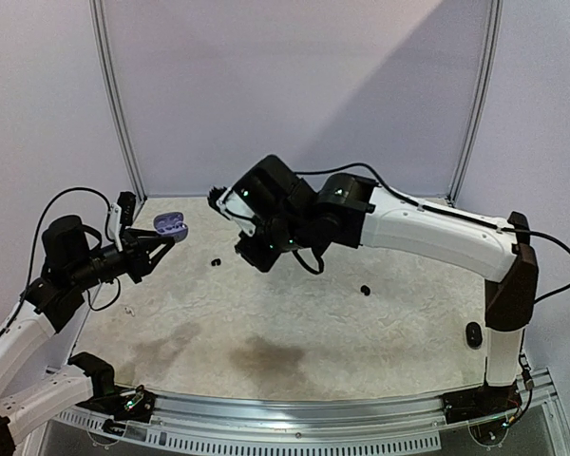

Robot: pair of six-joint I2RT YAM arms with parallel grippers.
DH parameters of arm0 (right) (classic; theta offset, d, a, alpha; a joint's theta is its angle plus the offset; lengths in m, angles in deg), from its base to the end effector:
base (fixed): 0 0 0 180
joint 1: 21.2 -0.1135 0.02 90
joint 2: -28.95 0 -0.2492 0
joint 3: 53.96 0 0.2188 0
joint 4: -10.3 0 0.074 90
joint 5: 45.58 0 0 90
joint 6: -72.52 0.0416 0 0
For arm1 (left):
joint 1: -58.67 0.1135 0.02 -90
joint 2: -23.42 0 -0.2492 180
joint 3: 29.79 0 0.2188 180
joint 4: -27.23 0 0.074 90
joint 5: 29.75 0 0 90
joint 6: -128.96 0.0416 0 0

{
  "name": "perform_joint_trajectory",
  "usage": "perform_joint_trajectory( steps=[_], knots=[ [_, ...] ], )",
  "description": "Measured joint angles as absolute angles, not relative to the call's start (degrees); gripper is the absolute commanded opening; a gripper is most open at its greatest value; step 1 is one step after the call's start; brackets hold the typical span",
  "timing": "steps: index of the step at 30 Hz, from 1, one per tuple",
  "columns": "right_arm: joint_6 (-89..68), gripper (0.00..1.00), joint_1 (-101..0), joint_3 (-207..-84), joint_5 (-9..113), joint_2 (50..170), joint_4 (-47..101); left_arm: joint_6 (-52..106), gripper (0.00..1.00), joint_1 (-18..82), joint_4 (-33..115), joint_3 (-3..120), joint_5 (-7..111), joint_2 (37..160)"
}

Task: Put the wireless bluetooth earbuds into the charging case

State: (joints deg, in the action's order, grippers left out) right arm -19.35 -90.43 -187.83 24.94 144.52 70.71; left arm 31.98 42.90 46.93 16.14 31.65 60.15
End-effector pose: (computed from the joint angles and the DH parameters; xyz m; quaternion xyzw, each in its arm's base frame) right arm 0.1617 0.3871 0.3311 -0.4679 0.7728 0.0932 0.4186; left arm 0.1341 -0.0586 0.2774 0.2146 0.7307 -0.3084 0.5700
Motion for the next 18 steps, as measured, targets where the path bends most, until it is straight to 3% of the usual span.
perform_joint_trajectory(
  steps=[10, 18],
  knots=[
    [-26.74, 0.0, -96.51, -192.48, 23.65, 142.64, 54.51, 32.87, 0.0, 36.62, 36.49, 15.2, 28.18, 61.84],
    [-33.47, 0.0, -98.52, -194.1, 23.84, 143.91, 48.68, 36.89, 0.0, 34.02, 36.36, 15.33, 25.95, 62.03]
  ],
)
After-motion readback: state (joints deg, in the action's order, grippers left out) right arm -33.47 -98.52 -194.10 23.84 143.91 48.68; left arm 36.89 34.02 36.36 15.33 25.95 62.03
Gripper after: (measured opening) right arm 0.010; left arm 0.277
